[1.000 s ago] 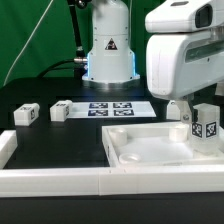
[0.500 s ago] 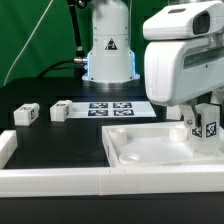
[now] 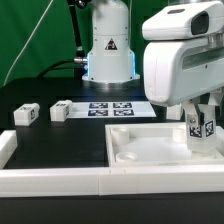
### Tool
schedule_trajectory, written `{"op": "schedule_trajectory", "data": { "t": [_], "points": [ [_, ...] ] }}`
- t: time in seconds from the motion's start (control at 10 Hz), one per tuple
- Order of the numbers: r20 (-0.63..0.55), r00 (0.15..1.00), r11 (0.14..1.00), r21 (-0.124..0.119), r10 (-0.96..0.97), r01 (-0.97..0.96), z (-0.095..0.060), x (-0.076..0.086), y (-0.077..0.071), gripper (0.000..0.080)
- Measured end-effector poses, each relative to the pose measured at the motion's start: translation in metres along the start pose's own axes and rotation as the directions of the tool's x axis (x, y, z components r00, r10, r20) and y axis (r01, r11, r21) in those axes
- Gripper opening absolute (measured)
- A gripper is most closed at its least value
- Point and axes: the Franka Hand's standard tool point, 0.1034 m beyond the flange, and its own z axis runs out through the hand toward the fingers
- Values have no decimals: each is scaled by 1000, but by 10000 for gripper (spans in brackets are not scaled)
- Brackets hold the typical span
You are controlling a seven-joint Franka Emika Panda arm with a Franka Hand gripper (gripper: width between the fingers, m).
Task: Assemble one leg
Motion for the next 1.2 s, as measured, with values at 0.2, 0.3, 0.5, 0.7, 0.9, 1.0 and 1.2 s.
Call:
{"op": "schedule_trajectory", "data": {
  "t": [0.2, 0.3, 0.5, 0.7, 0.9, 1.0, 1.2],
  "points": [
    [0, 982, 982, 2, 188, -188, 1, 5, -12, 291],
    [1, 954, 954, 7, 299, -299, 2, 6, -15, 291],
    [-1, 859, 859, 6, 512, -512, 2, 6, -15, 292],
    [-29, 735, 736, 11, 677, -677, 3, 8, -14, 292],
    [-41, 515, 516, 19, 856, -856, 4, 7, -11, 294],
    [-35, 434, 435, 22, 900, -900, 4, 6, -10, 294],
    [-18, 303, 303, 30, 953, -952, 5, 5, -9, 294]
  ]
}}
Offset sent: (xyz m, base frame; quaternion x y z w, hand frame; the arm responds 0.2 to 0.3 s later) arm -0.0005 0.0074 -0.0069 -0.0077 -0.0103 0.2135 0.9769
